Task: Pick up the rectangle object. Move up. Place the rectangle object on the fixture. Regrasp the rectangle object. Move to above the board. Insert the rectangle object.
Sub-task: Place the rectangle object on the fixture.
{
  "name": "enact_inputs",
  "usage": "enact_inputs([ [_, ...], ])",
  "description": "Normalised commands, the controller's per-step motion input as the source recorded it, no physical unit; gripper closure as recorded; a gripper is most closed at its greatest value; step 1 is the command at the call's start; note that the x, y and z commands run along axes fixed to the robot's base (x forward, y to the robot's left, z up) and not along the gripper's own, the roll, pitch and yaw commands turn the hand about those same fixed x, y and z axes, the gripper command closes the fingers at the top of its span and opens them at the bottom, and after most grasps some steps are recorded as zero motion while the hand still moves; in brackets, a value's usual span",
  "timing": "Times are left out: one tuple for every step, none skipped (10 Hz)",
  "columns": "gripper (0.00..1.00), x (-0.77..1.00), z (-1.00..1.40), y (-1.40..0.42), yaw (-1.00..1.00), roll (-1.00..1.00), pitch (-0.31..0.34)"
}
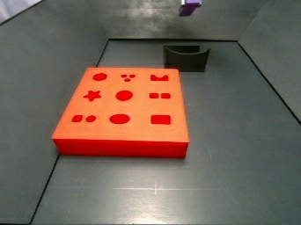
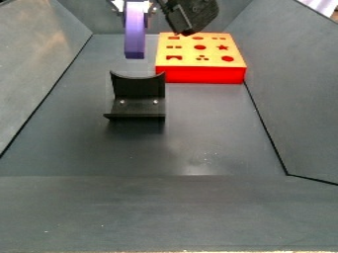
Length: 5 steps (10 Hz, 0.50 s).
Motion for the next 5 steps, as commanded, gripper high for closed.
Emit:
enact_inputs([
  [1.00, 0.12, -1.00, 0.13, -0.01, -1.00, 0.183],
  [1.00, 0.12, -1.00, 0.13, -0.02, -1.00, 0.166],
  [1.00, 0.14, -1.00, 0.14, -0.07, -0.98, 0.216],
  [1.00, 0.15, -1.00, 0.13, -0.09, -0.87, 0.223],
  [1.00, 0.15, -1.00, 0.14, -0.14, -0.65, 0.190],
])
